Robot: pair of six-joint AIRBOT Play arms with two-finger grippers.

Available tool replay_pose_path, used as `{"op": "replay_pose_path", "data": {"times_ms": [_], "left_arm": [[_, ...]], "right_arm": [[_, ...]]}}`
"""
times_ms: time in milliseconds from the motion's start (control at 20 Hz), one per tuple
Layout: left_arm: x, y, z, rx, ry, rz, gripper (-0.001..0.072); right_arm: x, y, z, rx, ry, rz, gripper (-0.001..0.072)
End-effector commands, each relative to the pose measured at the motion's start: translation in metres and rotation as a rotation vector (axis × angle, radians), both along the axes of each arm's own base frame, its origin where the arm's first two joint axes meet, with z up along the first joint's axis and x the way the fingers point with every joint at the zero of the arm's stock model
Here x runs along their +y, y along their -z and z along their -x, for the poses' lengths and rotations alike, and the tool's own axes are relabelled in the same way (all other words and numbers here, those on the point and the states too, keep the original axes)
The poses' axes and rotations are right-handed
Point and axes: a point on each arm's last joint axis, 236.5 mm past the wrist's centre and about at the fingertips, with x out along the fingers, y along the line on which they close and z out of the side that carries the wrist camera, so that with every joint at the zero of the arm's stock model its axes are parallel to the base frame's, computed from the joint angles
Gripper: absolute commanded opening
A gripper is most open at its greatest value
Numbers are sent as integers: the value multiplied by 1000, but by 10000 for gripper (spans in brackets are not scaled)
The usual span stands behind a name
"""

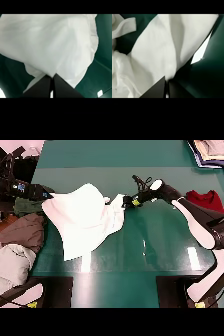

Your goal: Fold the shirts.

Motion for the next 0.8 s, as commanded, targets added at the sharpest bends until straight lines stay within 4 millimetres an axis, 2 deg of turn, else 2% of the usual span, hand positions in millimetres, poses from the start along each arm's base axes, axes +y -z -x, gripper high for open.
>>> {"op": "replay_pose_path", "data": {"times_ms": [0,100,150,250,350,450,550,600,700,750], "left_arm": [[2,-2,-5,2,-43,14,20],[3,-6,-12,-17,-76,22,20],[5,-7,-17,-33,-91,23,20],[6,-11,-27,-69,-115,37,20],[-3,-11,-38,-79,-115,68,20],[-26,-3,-50,-76,-70,71,20],[-56,6,-70,-98,-21,72,20],[-65,9,-84,-114,-19,74,21],[-69,12,-104,-109,-42,90,24],[-65,8,-108,-109,-52,89,197]], "right_arm": [[-7,-21,4,-65,-81,50,14],[-44,-43,16,-86,-87,162,14],[-65,-55,29,-86,-91,198,14],[-105,-76,63,-59,-83,245,14],[-135,-96,98,-49,-41,247,14],[-155,-113,121,-85,15,244,14],[-168,-127,138,-116,76,239,14],[-173,-133,144,-129,98,238,14],[-182,-141,152,-153,149,234,14],[-186,-144,154,-161,168,233,14]]}}
